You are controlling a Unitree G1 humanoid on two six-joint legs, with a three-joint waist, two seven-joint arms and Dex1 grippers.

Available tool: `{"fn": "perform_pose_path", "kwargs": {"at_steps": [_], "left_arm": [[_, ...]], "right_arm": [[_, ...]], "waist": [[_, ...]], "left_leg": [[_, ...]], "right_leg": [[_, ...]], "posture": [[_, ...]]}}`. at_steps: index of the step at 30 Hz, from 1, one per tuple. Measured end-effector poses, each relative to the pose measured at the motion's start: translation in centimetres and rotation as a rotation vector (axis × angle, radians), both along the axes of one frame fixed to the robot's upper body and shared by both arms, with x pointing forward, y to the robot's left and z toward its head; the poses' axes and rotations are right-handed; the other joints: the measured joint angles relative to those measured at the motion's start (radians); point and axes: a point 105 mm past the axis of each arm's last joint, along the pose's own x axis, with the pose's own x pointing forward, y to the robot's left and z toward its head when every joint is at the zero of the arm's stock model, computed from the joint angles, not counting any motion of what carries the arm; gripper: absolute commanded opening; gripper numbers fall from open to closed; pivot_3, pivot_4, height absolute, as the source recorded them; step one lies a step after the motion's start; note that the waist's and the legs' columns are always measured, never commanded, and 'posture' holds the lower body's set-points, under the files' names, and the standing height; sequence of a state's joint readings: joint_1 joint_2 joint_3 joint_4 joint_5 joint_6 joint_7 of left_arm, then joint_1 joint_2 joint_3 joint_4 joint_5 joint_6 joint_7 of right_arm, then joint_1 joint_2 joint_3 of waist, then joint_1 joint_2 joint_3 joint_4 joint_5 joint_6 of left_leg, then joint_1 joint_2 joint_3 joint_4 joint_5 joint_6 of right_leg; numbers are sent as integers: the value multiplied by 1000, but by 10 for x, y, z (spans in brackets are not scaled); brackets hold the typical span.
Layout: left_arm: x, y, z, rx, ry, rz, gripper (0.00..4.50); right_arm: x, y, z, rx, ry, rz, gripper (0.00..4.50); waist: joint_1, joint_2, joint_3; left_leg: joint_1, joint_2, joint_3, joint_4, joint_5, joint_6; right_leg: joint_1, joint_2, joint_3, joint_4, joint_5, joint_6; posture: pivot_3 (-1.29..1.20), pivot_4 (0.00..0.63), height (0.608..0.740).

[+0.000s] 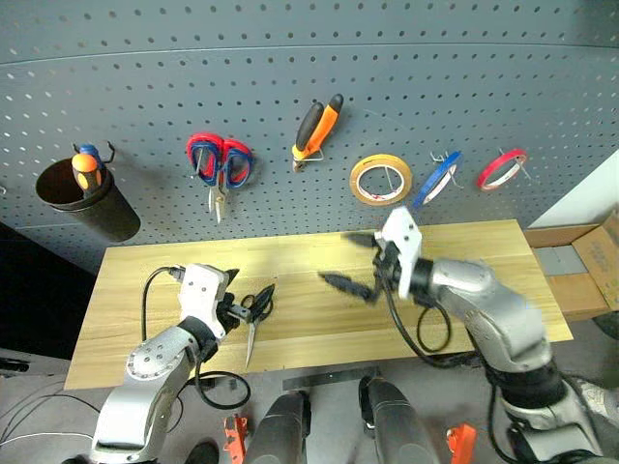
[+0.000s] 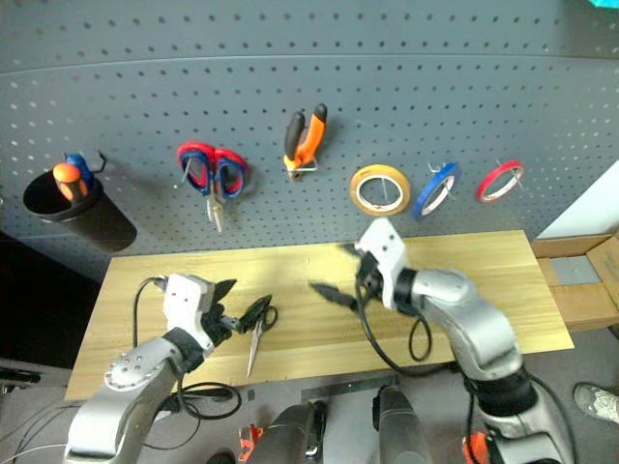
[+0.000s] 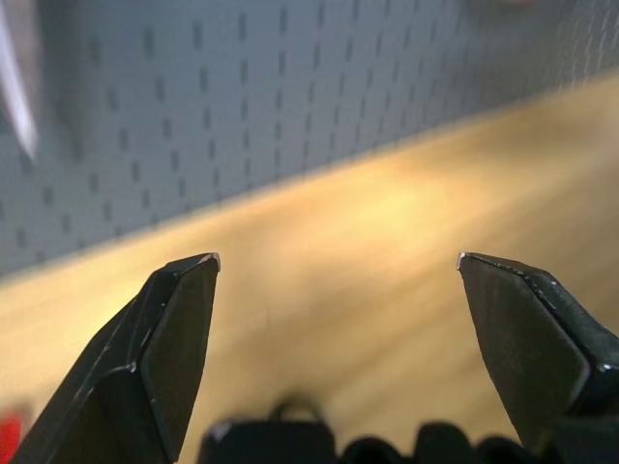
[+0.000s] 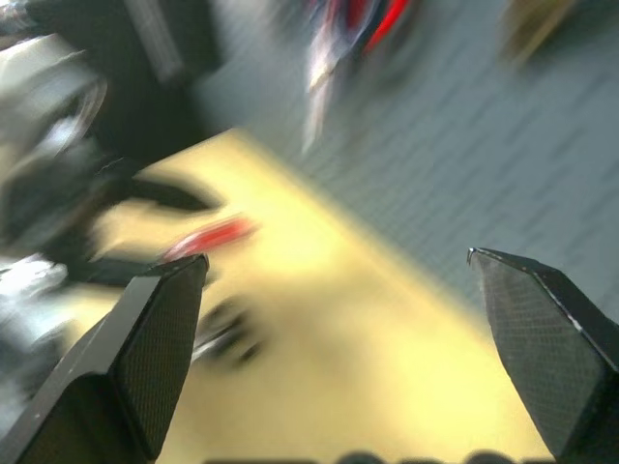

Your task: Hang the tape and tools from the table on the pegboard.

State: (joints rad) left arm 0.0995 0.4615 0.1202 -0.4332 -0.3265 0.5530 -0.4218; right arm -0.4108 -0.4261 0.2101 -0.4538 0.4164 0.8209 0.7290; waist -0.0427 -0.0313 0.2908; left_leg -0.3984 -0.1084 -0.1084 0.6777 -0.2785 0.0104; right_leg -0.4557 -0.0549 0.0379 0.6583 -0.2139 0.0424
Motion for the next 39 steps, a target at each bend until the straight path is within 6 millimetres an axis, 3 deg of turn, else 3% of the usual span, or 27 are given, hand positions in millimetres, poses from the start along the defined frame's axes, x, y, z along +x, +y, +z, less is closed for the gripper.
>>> {"fn": "perform_pose_path", "kwargs": {"at_steps": [3,8,13,18,24,28,37,39], "left_arm": [[-7,11,-20,44,137,67,4250],[-22,16,-63,184,365,109,4250],[-18,-5,-71,154,379,137,4250],[-13,-3,-90,174,413,249,4250],[-5,-9,-96,198,401,258,4250],[1,-15,-99,176,398,275,3348],[1,-12,-102,152,445,319,165],[0,-6,-102,160,447,333,113]], "right_arm": [[-10,-3,-25,-87,76,36,4458],[3,-2,-61,-164,104,-26,4458],[3,1,-65,-178,80,-18,4458],[3,1,-65,-184,75,-14,4458],[1,2,-67,-190,81,3,4458],[0,2,-67,-193,84,5,4500],[0,1,-67,-199,83,7,4500],[0,1,-67,-198,83,7,4500]], "waist": [[1,0,0],[7,-1,-2],[16,-1,-3],[16,-2,-5],[15,-1,-10],[15,-1,-15],[11,-1,-16],[10,-1,-16]], "left_leg": [[0,0,0,0,-1,2],[1,-1,0,1,0,0],[1,-1,0,1,0,-2],[1,-1,0,0,0,-2],[2,-1,0,1,0,-2],[4,-1,0,1,0,-2],[9,0,0,0,0,-2],[11,0,0,0,0,-1]], "right_leg": [[1,0,0,0,0,0],[1,0,0,0,0,0],[2,-1,0,0,0,0],[2,-1,-1,0,0,0],[2,-1,-1,0,0,0],[6,-1,-1,-1,0,1],[10,-1,-1,-1,0,1],[11,-1,-1,-1,0,1]], "posture": [[-8,265,740],[-3,262,740],[-13,258,740],[-32,254,740],[-45,255,740],[-46,258,740],[-46,260,740],[-46,259,740]]}}
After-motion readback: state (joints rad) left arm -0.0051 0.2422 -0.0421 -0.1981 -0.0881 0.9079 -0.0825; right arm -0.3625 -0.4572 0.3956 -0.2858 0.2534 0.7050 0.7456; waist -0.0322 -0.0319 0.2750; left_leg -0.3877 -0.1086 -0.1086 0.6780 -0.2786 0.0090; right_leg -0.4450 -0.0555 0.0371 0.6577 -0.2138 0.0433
